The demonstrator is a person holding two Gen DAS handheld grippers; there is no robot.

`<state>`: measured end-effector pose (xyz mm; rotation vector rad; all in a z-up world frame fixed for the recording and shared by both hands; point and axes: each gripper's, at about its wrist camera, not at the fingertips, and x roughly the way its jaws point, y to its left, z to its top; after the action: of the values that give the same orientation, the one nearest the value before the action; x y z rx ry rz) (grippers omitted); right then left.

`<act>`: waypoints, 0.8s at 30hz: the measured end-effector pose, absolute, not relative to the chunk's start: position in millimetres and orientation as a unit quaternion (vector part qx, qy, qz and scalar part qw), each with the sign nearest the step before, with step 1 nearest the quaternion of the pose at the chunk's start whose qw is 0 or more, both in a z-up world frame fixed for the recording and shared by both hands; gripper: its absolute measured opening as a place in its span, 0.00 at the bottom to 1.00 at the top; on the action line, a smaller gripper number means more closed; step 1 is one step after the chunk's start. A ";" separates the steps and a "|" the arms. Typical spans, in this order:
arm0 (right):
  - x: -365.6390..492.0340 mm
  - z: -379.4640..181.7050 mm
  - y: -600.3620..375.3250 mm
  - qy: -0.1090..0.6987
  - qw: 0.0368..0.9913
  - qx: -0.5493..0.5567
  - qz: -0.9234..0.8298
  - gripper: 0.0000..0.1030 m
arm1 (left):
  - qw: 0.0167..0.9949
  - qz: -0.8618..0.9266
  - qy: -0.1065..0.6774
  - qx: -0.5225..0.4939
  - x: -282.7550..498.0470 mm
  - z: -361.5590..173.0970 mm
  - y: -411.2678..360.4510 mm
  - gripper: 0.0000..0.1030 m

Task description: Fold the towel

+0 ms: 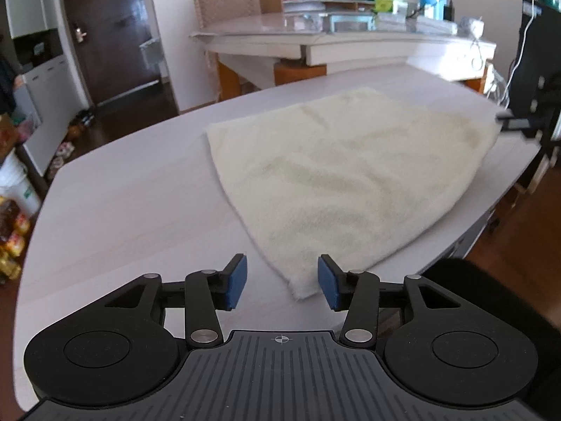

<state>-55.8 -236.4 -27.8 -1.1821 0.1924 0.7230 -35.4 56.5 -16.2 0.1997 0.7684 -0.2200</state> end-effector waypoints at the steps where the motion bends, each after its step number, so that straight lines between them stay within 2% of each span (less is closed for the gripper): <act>1: -56.0 -26.7 -236.3 0.087 0.765 -0.545 0.332 0.05 | 0.917 -0.106 0.373 0.097 -36.4 -16.1 57.9 0.47; 16: -38.8 -2.3 -225.5 0.058 0.757 -0.561 0.331 0.05 | 0.910 -0.099 0.386 0.115 -41.0 -14.7 58.0 0.49; 21: -21.3 10.3 -208.5 0.037 0.736 -0.582 0.344 0.05 | 0.923 -0.089 0.368 0.070 -37.7 -4.3 74.9 0.46; 24: -11.3 16.3 -200.3 0.029 0.727 -0.591 0.348 0.05 | 0.918 -0.097 0.375 0.089 -31.9 -6.4 78.5 0.46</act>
<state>-11.3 -200.3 16.3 -1.3029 0.0639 0.7676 -31.9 78.5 -6.4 0.1826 0.7713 -0.2004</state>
